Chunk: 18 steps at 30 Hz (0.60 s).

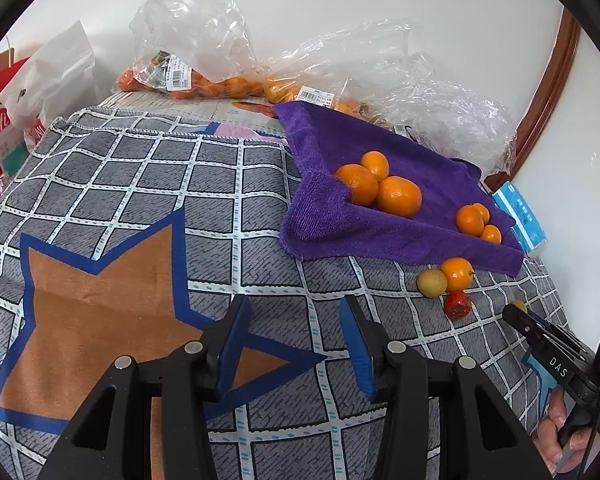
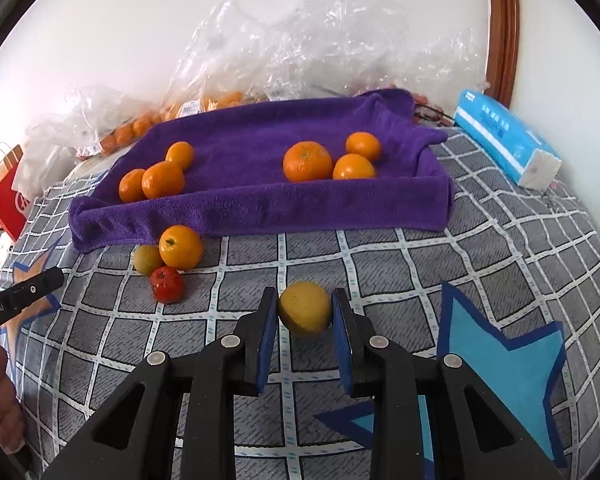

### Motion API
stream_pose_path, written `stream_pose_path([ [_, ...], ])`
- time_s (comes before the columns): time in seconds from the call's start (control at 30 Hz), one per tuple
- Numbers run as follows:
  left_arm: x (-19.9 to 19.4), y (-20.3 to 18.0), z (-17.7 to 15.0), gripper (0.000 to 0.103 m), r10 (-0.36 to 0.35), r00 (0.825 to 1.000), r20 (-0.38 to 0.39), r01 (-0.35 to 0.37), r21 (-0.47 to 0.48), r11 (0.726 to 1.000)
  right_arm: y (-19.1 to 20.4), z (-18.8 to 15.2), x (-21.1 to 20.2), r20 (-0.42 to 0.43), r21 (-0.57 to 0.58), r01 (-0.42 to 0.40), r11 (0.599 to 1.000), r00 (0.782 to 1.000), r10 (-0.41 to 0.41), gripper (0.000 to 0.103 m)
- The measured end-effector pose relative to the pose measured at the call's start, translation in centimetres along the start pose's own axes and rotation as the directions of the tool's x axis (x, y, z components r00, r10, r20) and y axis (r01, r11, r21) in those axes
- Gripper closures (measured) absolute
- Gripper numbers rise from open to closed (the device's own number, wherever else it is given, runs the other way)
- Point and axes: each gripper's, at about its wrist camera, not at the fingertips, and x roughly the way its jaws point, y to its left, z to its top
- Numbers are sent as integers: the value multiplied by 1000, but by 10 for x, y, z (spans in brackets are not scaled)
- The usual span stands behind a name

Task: Organize fruits
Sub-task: 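Lower the left gripper onto a small yellow-green fruit and close it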

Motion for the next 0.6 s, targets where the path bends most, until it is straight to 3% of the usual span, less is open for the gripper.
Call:
stream_pose_path([
  [0.13,1,4,1,71,4,1000,-4,-4,-19,1000,2,-1,-2,-1,-15,-4,1000,1000,4,76],
  [0.6,1,9,1,72,-18,1000,0,18,-52,998,-2,-3,-9,36,11,-35,999,999,34,76],
])
